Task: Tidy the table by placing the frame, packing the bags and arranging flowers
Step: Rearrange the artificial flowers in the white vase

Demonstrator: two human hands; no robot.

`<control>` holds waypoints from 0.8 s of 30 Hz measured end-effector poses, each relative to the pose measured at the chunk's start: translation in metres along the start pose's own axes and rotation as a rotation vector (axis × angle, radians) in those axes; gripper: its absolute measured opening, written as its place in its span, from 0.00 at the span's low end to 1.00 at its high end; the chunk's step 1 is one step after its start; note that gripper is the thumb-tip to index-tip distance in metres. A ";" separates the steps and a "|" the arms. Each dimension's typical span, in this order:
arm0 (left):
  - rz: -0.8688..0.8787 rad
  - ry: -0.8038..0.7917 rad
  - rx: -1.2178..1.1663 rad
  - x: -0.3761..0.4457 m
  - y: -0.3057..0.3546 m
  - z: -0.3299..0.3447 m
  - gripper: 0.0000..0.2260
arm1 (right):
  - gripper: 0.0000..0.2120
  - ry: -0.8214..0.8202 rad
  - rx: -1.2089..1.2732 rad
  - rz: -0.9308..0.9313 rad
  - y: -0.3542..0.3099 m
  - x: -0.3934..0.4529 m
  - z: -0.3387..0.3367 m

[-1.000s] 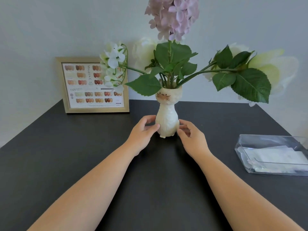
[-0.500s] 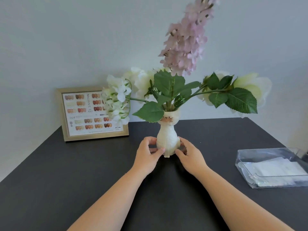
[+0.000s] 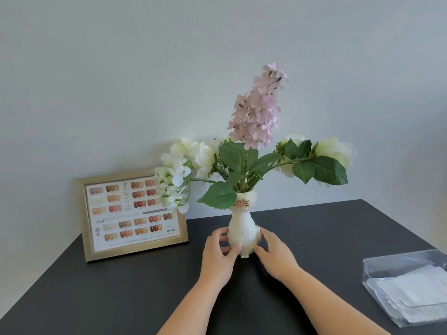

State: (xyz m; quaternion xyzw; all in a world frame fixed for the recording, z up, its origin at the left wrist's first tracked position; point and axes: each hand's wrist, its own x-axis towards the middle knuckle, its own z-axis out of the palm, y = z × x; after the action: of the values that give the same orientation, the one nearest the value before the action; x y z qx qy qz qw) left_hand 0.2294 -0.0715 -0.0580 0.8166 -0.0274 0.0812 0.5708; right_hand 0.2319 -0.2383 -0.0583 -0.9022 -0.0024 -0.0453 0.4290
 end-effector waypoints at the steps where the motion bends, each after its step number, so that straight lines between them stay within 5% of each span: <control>1: 0.008 0.004 0.002 0.003 -0.002 0.001 0.19 | 0.25 0.006 -0.006 -0.010 0.001 0.002 0.001; 9: 0.041 0.085 -0.113 0.004 -0.004 0.001 0.18 | 0.24 0.269 0.085 -0.095 0.002 -0.009 -0.005; 13: 0.026 0.182 -0.469 0.009 0.033 -0.021 0.17 | 0.25 0.469 0.229 -0.304 -0.039 -0.028 -0.028; 18: 0.123 0.275 -0.890 0.012 0.087 -0.065 0.32 | 0.21 0.601 0.481 -0.629 -0.133 -0.047 -0.085; 21: 0.197 0.325 -0.742 0.010 0.111 -0.086 0.42 | 0.33 0.528 0.442 -0.548 -0.174 -0.044 -0.120; 24: 0.250 0.357 -0.458 0.009 0.127 -0.102 0.37 | 0.40 0.384 0.243 -0.444 -0.195 -0.034 -0.141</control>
State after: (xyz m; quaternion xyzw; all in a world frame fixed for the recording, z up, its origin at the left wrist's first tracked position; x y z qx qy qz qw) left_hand 0.2110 -0.0200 0.0953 0.6299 -0.0443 0.2844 0.7214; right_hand 0.1785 -0.2227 0.1782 -0.7968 -0.1237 -0.3066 0.5057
